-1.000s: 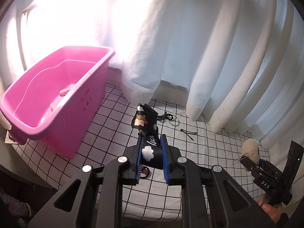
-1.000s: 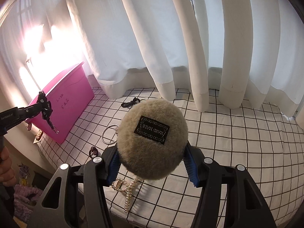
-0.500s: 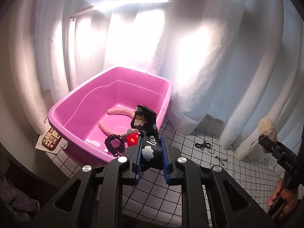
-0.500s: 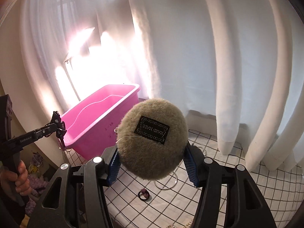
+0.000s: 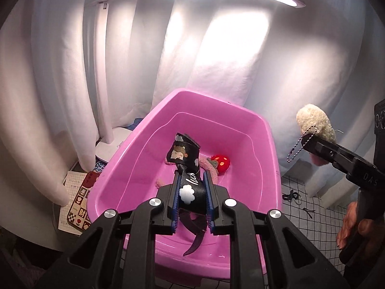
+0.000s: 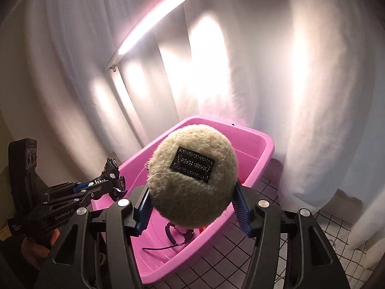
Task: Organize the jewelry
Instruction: 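Open both tools to release the pouches into the tub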
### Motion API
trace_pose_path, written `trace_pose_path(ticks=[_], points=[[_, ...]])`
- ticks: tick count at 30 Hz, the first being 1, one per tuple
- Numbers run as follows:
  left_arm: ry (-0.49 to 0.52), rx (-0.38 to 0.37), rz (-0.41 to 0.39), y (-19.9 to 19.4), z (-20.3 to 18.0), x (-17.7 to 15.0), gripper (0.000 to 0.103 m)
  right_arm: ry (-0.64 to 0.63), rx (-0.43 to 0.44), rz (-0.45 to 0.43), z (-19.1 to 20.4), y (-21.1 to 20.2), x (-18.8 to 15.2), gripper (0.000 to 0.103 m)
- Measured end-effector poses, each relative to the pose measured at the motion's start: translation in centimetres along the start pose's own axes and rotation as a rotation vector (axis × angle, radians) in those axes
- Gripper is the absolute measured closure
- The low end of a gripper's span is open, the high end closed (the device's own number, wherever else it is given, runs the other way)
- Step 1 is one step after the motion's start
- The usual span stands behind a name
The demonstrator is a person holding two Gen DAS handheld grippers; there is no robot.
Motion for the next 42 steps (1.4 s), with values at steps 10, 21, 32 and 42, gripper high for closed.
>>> trace_pose_path(ticks=[10, 21, 32, 42], points=[[-0.021, -0.014, 0.146, 6.0, 3.8, 0.4, 0.085, -0.067, -0.071, 0.207, 2.2, 10.3, 0.1, 0.047], [-0.010, 0.018, 0.147, 6.8, 4.9, 0.4, 0.020, -0.070, -0.187, 0.320, 1.1, 14.4, 0.6, 0.034], [-0.014, 0.029, 0.164, 6.0, 5.5, -0.4, 0.018, -0.038, -0.195, 0.294, 0.9, 12.9, 0.6, 0.034], [0.002, 0.058, 0.145, 4.3, 4.4, -0.9, 0.014, -0.015, -0.189, 0.234, 1.5, 9.9, 0.2, 0.034]])
Point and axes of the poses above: each gripper's, at about its wrist camera, not at the fingertips, and y roughly the way its jaws point, z to its left, x to its top, the point moved 7 cm from there along y, roughly the way its jaws point, and after that the axes turned 11 degrees about -x, right-handed, at the moved point
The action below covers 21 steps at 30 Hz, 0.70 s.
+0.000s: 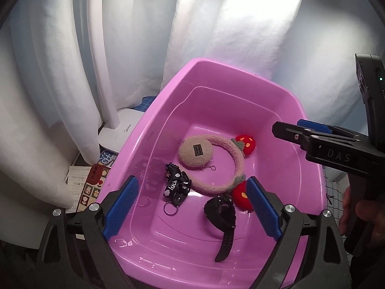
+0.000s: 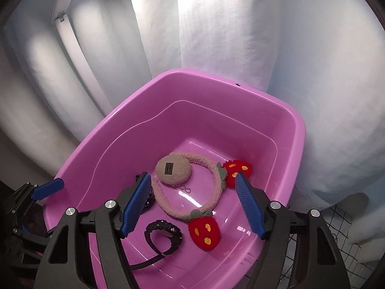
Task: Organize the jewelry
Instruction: 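Open both tools to release the pouches into the tub, then move both tools back toward the pearl claw and hair tie on the table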
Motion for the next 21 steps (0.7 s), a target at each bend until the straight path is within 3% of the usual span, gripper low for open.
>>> trace_pose_path(ticks=[12, 21], points=[[0.032, 0.018, -0.032, -1.5, -1.5, -0.3, 0.008, 0.081, -0.002, -0.075, -2.4, -4.9, -2.4, 0.032], [0.051, 0.033, -0.027, -1.5, -3.9, -0.9, 0.008, 0.176, -0.011, -0.076, -6.3, -7.4, -6.7, 0.031]])
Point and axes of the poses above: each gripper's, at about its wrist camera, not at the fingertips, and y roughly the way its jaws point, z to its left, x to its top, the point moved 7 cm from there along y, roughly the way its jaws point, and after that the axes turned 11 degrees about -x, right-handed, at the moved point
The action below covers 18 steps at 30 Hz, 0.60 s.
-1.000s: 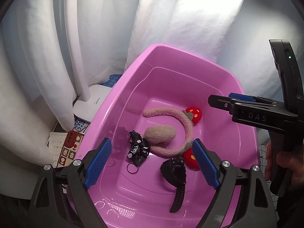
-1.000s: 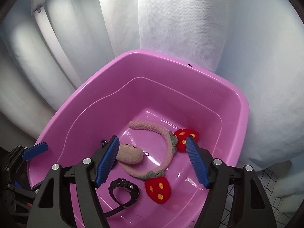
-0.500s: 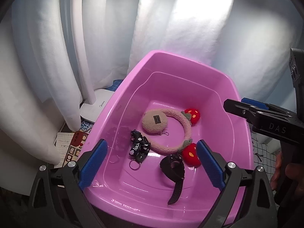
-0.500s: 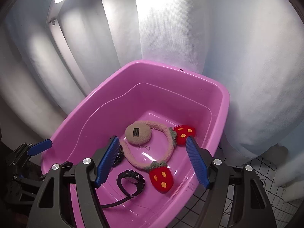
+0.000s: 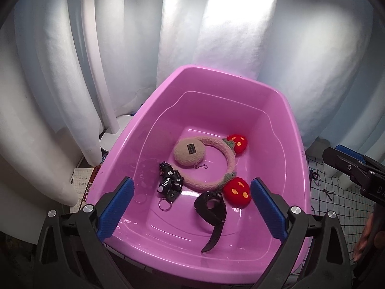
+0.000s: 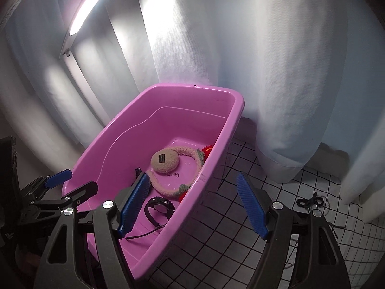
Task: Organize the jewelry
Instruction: 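Move both tools back toward the pearl claw and hair tie on the table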
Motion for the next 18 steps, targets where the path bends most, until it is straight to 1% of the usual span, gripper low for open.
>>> trace_pose_path(ticks=[3, 7, 13, 18], points=[[0.006, 0.001, -0.008, -0.3, -1.5, -0.2, 0.008, 0.016, -0.014, -0.006, -1.9, -1.5, -1.4, 0.031], [0.009, -0.008, -0.018, -0.9, -4.1, -0.4, 0.007, 0.051, -0.045, -0.017, -5.6, -4.4, -3.6, 0.031], [0.049, -0.038, -0.041, -2.3, -9.1, -1.5, 0.006, 0.145, -0.123, -0.043, -13.1, -9.3, -7.6, 0.031], [0.096, -0.056, -0.034, -2.8, -13.7, -3.8, 0.006, 0.232, -0.193, -0.037, -19.6, -12.7, -12.0, 0.031]])
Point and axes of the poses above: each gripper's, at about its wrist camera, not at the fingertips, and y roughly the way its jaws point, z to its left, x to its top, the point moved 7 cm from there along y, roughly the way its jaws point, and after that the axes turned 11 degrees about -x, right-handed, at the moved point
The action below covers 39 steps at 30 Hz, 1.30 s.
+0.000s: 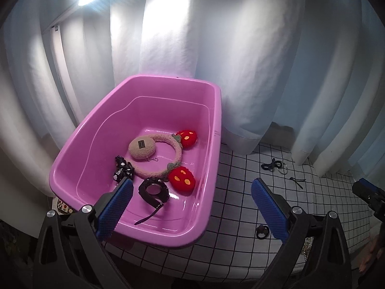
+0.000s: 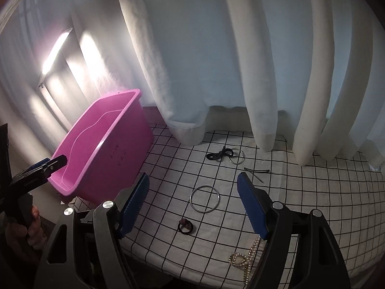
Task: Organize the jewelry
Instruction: 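Move both tools back toward the pearl claw and hair tie on the table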
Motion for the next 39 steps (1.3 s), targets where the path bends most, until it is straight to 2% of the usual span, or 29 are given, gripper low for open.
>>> trace_pose_path(ticks=[7, 13, 21, 28, 35, 39], points=[[0.021, -0.053, 0.034, 0.1, -6.1, -4.2, 0.006, 0.085, -0.055, 0.024, -8.2, -1.9, -4.6, 0.031], [0.037, -0.032, 0.101, 0.9, -9.5, -9.1, 0.006, 0.093, -0.049, 0.060, -11.1, -1.1, -9.4, 0.031], [0.059, -0.007, 0.181, 2.6, -10.1, -13.2, 0.006, 0.129, 0.004, 0.134, -10.2, 0.3, -15.3, 0.031], [0.153, -0.045, 0.211, 6.0, -10.0, -14.6, 0.006, 0.198, -0.041, 0.138, -8.7, 1.6, -18.5, 0.031], [0.214, -0.108, 0.208, 10.1, -9.8, -16.2, 0.006, 0.242, -0.091, 0.089, -6.9, 4.0, -20.3, 0.031], [0.227, -0.117, 0.201, 12.4, -9.7, -17.1, 0.006, 0.227, -0.114, 0.064, -6.0, 6.0, -20.6, 0.031]])
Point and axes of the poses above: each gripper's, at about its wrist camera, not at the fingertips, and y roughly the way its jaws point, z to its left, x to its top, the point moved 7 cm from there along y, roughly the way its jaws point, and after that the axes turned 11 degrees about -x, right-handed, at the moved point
